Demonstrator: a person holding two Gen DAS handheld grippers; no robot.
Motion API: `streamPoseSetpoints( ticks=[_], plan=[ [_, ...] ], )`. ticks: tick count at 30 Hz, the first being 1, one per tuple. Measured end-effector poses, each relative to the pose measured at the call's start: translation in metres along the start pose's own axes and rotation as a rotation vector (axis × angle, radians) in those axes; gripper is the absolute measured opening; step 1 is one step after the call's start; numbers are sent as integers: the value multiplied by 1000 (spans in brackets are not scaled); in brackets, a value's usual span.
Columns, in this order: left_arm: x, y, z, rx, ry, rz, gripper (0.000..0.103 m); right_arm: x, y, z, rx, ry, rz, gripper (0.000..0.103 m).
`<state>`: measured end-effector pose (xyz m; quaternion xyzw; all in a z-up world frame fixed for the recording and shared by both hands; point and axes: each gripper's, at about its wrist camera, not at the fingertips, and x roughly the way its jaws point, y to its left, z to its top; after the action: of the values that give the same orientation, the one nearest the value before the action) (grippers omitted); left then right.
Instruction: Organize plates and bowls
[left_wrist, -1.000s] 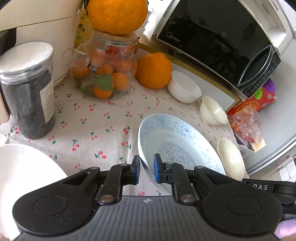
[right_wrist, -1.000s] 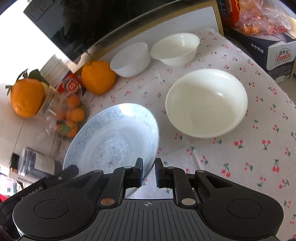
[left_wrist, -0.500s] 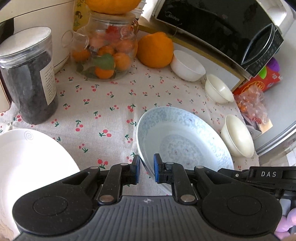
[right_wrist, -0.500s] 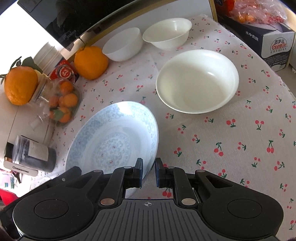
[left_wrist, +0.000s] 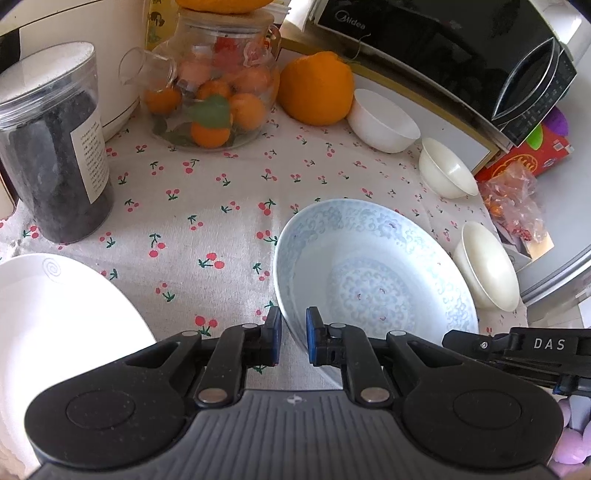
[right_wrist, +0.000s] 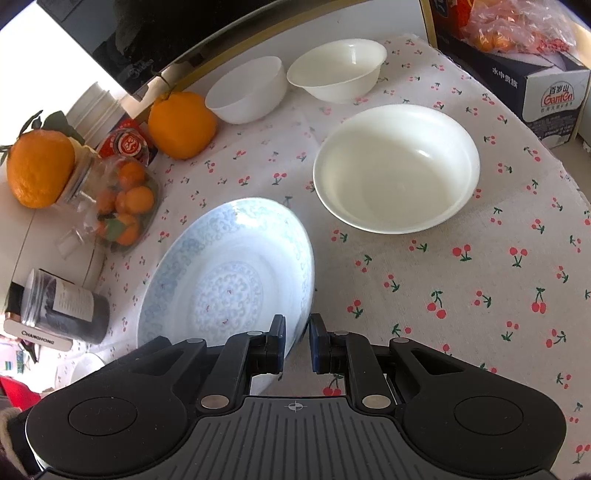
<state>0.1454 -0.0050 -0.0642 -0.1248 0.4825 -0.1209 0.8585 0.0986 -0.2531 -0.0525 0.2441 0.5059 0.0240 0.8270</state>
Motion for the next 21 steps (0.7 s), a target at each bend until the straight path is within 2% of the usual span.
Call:
streamPoseSetpoints(
  ticks=[10,18,20,21],
  plan=[
    [4,-2,0,34,-23,38,10,10,-3,1,13,12,7,14],
    [4,-6,0,66,-28,61,10,14,2,0,-23,10,-8,16],
    [4,-6,0,62,-27,62,15,14,1,1,-20,14,-3,16],
    [4,-5,0,57,-26,64,22,14,0,1,-16,18,0,17]
  ],
)
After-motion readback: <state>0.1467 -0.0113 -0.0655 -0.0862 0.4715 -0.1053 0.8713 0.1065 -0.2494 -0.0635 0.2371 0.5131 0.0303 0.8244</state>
